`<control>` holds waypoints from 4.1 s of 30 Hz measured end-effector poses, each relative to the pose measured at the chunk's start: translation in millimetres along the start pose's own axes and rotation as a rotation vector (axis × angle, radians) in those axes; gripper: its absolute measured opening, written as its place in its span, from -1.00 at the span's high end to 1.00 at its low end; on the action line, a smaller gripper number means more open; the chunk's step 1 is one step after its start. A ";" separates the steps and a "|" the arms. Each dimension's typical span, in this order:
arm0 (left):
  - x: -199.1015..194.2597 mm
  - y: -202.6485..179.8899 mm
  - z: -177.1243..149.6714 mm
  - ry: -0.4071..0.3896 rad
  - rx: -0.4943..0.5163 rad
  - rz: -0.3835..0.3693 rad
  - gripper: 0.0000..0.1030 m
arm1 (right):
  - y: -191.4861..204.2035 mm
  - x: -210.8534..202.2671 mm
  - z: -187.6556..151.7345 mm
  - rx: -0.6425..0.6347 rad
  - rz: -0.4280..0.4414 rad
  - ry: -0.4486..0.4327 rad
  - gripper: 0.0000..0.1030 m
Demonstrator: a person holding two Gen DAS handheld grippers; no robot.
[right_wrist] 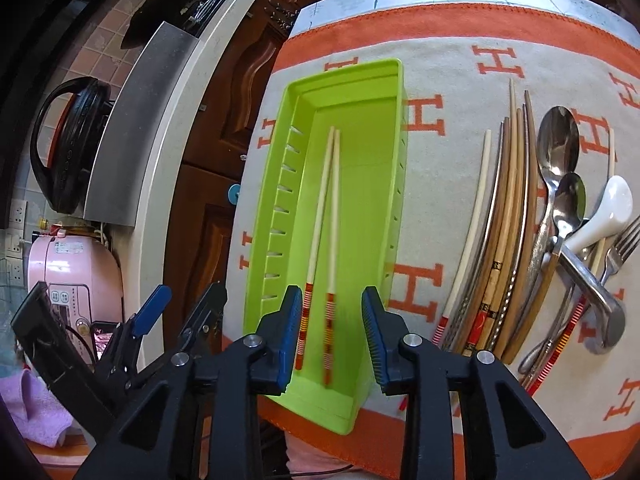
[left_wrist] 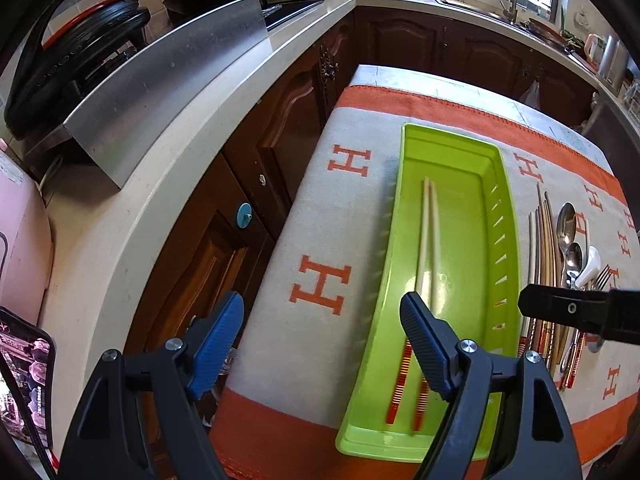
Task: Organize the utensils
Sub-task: 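Lower the held chopstick into the green tray and open the right tool, then move both tools back over the utensil pile, then grasp a plain light wooden chopstick from the pile with the left tool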
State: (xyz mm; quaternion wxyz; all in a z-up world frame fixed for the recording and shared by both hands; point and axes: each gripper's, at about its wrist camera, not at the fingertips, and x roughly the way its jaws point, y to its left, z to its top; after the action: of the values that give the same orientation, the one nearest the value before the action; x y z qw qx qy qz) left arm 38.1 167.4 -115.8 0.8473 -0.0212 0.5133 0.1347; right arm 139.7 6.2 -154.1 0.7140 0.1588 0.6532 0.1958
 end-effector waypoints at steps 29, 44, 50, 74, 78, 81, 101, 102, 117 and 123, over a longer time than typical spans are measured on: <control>-27.6 -81.2 -9.7 -0.009 0.157 -0.048 -0.54 | -89.7 -96.7 -66.9 -0.092 -0.253 -0.233 0.35; -42.1 -139.0 -6.5 -0.029 0.219 -0.132 -0.56 | -126.5 -118.7 -75.2 -0.052 -0.255 -0.280 0.33; -41.6 -156.5 -10.9 -0.017 0.256 -0.131 -0.56 | -139.6 -120.1 -76.2 -0.035 -0.257 -0.283 0.33; -2.5 -182.8 -8.6 0.103 0.255 -0.218 -0.56 | -177.0 -102.6 -69.5 0.027 -0.248 -0.251 0.33; 0.4 -183.9 -6.2 0.087 0.259 -0.221 -0.56 | -180.6 -99.2 -69.1 0.030 -0.245 -0.246 0.33; -0.1 -180.2 0.0 0.051 0.253 -0.236 -0.56 | -184.2 -96.2 -66.7 0.041 -0.242 -0.239 0.33; 56.2 -182.7 40.2 0.310 0.147 -0.466 0.64 | -198.8 -96.5 -68.2 0.081 -0.201 -0.249 0.33; 59.5 -185.5 38.2 0.322 0.157 -0.448 0.66 | -199.5 -96.9 -68.4 0.083 -0.199 -0.249 0.33; 69.8 -182.8 17.0 0.328 0.273 -0.337 0.82 | -194.3 -98.4 -69.8 0.069 -0.192 -0.252 0.33; 71.5 -173.5 20.2 0.371 0.175 -0.402 0.82 | -188.4 -98.9 -70.5 0.056 -0.193 -0.256 0.33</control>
State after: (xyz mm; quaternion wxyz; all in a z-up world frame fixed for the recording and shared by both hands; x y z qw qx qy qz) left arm 130.2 18.6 -186.6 0.7472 -0.0737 0.6548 -0.0866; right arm 76.2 -208.5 -165.8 0.8021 0.1390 0.5744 0.0861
